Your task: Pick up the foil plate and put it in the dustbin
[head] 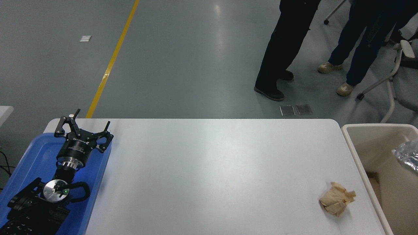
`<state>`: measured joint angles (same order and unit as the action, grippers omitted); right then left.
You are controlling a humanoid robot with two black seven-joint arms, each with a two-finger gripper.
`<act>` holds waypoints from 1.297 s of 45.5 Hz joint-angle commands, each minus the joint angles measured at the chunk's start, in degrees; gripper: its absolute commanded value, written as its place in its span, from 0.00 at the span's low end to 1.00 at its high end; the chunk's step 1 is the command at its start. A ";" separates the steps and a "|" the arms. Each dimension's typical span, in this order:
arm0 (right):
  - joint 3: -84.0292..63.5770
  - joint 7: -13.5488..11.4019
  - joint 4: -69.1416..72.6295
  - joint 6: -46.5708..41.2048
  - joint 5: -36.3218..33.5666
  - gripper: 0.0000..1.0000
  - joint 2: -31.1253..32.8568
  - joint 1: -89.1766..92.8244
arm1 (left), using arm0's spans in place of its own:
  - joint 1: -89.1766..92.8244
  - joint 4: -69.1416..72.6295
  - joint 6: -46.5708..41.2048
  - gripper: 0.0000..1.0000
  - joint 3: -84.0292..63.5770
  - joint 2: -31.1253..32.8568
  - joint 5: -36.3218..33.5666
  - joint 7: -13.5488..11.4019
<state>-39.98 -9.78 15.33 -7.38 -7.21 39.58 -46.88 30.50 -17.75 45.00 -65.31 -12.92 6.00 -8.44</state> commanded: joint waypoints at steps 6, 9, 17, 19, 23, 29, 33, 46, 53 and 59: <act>5.00 -0.24 -11.02 7.11 0.09 0.00 -8.37 11.19 | 0.00 0.00 0.00 0.99 0.00 0.00 -0.02 0.00; 4.65 -0.15 -12.34 7.20 0.00 0.00 -8.90 11.72 | 0.00 0.00 0.00 0.99 0.00 0.00 -0.02 0.00; 5.18 -0.15 -13.05 7.47 -0.17 0.00 -9.34 12.16 | 0.00 0.00 0.00 0.99 0.00 0.01 -0.02 0.00; 5.18 -0.06 -13.13 7.73 -0.08 0.00 -9.43 12.08 | 0.00 0.00 0.00 0.99 0.00 0.00 0.07 0.00; 5.09 0.03 -13.14 9.83 -0.08 0.34 -9.43 11.64 | 0.00 0.00 0.00 0.99 0.00 0.00 -0.02 0.00; 5.09 0.03 -12.35 14.76 -0.08 0.69 -9.52 11.64 | 0.00 0.00 0.00 0.99 0.00 0.09 0.07 0.00; 5.09 0.03 -12.26 15.46 0.44 0.70 -9.61 11.55 | 0.00 0.00 0.00 0.99 0.00 0.00 0.07 0.00; 5.18 0.03 -8.05 15.38 0.79 0.71 -8.82 9.27 | 0.00 0.00 0.00 0.99 0.00 0.00 -0.02 0.00; 4.65 0.03 3.19 15.73 0.79 0.76 -3.73 3.74 | 0.00 0.00 0.00 0.99 0.00 0.09 -0.02 0.00; 3.25 0.03 19.53 15.20 0.88 0.93 3.39 -6.01 | 0.00 0.00 0.00 0.99 0.00 0.09 -0.02 0.00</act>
<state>-35.23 -9.76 15.22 7.93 -6.46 34.52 -41.78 30.50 -17.75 45.00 -65.30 -12.88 5.98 -8.44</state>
